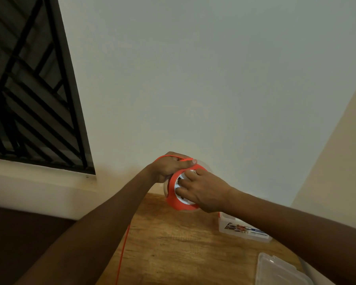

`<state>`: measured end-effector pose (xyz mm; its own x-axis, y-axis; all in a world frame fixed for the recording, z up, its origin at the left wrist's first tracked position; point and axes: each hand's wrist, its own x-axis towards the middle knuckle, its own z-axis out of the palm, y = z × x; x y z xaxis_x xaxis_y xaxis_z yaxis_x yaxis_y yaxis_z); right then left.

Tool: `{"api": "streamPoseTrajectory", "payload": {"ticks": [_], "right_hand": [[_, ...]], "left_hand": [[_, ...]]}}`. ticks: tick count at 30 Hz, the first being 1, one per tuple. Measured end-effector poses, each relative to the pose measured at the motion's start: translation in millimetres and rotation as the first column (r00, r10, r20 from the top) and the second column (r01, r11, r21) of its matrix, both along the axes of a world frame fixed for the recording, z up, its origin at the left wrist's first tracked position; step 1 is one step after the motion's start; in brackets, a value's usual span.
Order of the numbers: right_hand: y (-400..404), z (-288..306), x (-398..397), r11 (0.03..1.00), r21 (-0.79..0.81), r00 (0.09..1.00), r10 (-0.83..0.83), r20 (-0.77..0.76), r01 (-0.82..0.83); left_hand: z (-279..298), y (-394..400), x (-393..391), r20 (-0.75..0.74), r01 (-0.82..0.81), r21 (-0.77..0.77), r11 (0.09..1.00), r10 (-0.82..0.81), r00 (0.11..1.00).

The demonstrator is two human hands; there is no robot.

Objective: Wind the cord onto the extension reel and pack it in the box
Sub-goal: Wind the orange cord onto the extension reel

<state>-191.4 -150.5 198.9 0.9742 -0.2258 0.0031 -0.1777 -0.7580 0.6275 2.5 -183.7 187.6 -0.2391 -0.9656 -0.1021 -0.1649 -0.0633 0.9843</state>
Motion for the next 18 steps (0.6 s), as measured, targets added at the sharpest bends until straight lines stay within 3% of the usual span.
{"api": "streamPoseTrajectory", "payload": {"ticks": [6,10,12,14,16,18], "right_hand": [[3.2,0.1,10.2,0.99,-0.139,0.998,0.003,0.066,0.006],[-1.0,-0.8,15.0,0.988,-0.099,0.975,-0.101,0.2,0.122],[-10.1,2.6,14.2,0.967,0.122,0.867,-0.255,0.429,0.224],[-20.1,7.3,8.9,0.869,0.388,0.645,-0.491,0.586,0.308],[-25.8,8.3,4.0,0.738,0.592,0.44,-0.671,0.597,0.323],[-26.8,5.9,2.9,0.697,0.643,0.359,-0.716,0.599,0.317]], "left_hand": [[-1.0,0.9,-5.0,-0.119,-0.012,-0.033,0.999,0.008,0.993],[-5.8,1.8,-9.9,-0.217,-0.081,-0.08,0.993,0.062,0.974],[-11.6,3.9,-11.6,-0.286,-0.133,-0.085,0.987,0.104,0.953],[-13.8,5.7,-10.9,-0.313,-0.213,-0.035,0.976,0.192,0.93],[-13.5,4.3,-10.9,-0.287,-0.269,0.014,0.963,0.261,0.922],[-11.0,0.8,-12.2,-0.267,-0.278,0.019,0.96,0.273,0.924]]}}
